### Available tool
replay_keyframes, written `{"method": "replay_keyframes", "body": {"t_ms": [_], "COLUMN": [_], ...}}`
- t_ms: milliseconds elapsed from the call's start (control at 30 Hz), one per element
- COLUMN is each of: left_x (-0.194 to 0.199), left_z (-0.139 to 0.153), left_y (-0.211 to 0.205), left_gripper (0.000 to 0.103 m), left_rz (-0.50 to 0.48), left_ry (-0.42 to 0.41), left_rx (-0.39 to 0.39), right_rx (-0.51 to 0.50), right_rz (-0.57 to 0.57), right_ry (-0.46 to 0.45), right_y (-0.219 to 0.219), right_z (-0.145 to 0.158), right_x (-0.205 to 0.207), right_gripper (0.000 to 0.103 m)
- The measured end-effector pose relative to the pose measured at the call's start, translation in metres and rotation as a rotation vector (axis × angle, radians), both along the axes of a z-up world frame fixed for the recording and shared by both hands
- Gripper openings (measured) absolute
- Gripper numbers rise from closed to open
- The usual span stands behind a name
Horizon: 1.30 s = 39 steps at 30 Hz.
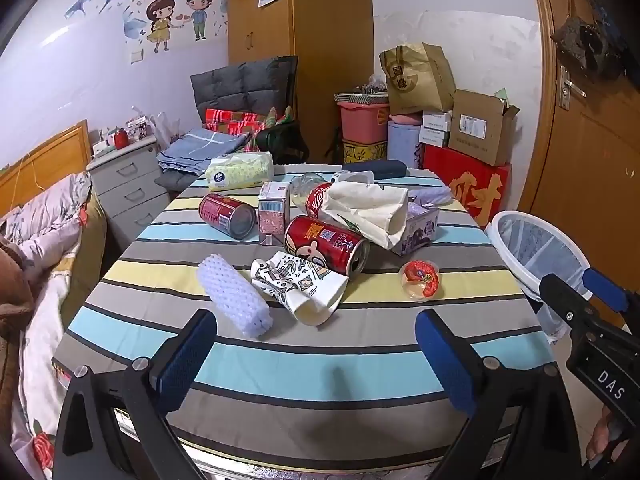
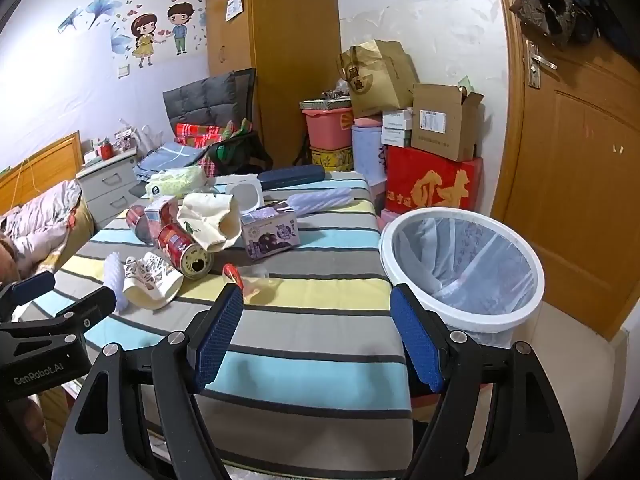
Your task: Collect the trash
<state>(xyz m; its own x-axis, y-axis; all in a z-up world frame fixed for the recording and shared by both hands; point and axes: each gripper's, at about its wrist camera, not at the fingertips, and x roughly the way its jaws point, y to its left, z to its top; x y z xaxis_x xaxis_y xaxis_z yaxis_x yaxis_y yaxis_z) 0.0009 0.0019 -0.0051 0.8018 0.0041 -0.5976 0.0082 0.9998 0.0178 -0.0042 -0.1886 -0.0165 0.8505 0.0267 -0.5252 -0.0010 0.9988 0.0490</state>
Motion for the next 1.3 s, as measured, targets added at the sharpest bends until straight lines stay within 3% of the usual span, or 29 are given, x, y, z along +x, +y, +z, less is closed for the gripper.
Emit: {"method": "replay_keyframes", "body": {"t_ms": [1300], "left_x": [-0.0018], "left_z": [-0.0005], "left_y": [0.0056], "left_gripper": [0.101], "left_rz": [0.006], "left_ry": [0.011], "left_rx": [-0.014], "right_rx": [-0.007], "right_rz": [0.006], "right_ry": [0.001], "right_y": [0.0047], "right_z": [-0.0001], "right_x": [-0.0013], "right_gripper": [0.077]}}
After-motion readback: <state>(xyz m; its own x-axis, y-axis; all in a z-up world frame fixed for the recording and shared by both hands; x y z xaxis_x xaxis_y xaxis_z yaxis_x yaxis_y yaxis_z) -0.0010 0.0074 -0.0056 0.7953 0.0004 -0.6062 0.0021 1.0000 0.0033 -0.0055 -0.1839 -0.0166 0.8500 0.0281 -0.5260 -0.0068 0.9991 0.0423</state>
